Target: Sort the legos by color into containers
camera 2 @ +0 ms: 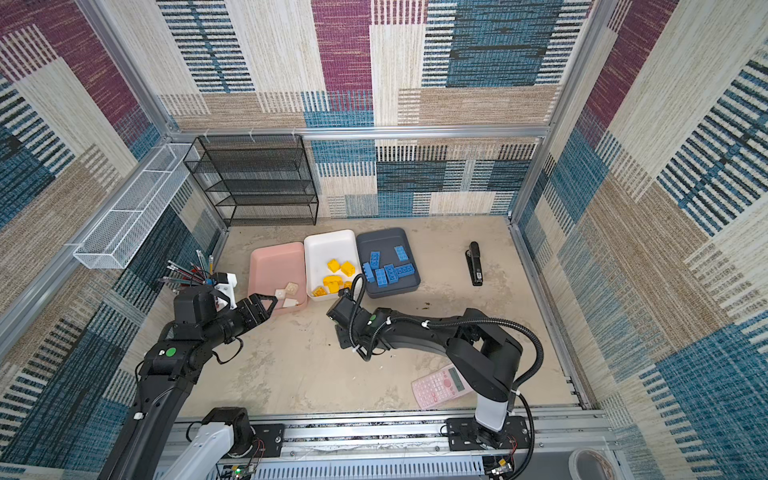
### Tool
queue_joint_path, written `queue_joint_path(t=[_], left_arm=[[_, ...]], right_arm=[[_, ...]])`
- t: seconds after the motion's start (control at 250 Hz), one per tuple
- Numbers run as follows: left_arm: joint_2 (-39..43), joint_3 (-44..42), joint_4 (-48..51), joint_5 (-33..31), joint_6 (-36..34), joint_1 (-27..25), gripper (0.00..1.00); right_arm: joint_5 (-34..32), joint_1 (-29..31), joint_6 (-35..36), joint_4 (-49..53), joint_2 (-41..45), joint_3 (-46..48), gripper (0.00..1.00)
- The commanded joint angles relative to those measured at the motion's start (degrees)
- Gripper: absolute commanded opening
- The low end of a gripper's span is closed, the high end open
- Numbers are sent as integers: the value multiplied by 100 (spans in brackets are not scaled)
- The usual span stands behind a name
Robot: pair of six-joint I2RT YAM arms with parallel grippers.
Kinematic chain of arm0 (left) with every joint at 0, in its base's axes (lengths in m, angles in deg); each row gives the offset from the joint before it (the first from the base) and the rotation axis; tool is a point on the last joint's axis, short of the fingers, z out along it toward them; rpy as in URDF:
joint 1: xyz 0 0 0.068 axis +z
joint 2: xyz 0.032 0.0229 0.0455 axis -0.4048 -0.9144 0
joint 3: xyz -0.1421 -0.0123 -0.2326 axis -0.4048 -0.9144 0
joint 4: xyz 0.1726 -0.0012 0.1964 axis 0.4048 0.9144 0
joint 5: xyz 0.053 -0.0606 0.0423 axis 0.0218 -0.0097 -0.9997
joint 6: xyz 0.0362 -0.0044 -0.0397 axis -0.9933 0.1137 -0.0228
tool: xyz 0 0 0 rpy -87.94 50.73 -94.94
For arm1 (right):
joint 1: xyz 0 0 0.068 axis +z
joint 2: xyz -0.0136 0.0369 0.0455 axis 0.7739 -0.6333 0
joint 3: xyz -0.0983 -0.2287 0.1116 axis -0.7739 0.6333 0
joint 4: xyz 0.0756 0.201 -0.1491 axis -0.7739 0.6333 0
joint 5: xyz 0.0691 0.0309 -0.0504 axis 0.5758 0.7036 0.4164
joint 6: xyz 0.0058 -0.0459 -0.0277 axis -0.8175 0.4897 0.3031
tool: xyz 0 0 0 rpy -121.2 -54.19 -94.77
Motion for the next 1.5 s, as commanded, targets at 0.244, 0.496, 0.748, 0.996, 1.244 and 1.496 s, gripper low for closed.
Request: queue_joint_path(t=[0.244,0.496,0.748,0.996,1.244,1.496], left_arm=[[-310,-106,25,-363,236,515,73],[-564,-33,168,-443,186,838,72],[-758,25,221,-383,183,1028,72],[-1026,148,255,-76,-39,1095,71],[-1151,130,219,102,-17,1112,70],[-1128,148,213,240,-140,1113,70]], right_arm=[[662,-313,849,-1254,-315,-728,28],[1332,-562,1338,-1699,-1088,-1577,27],[1681,-706,1620,-1667,-2045,-2706,26],[2218,-838,1737,-1475,-3057,-4022,26],[2452,-924,1741,-1211,-3814,-5135,25],[2607,-985,1707,-776,-4428,-6130,32]])
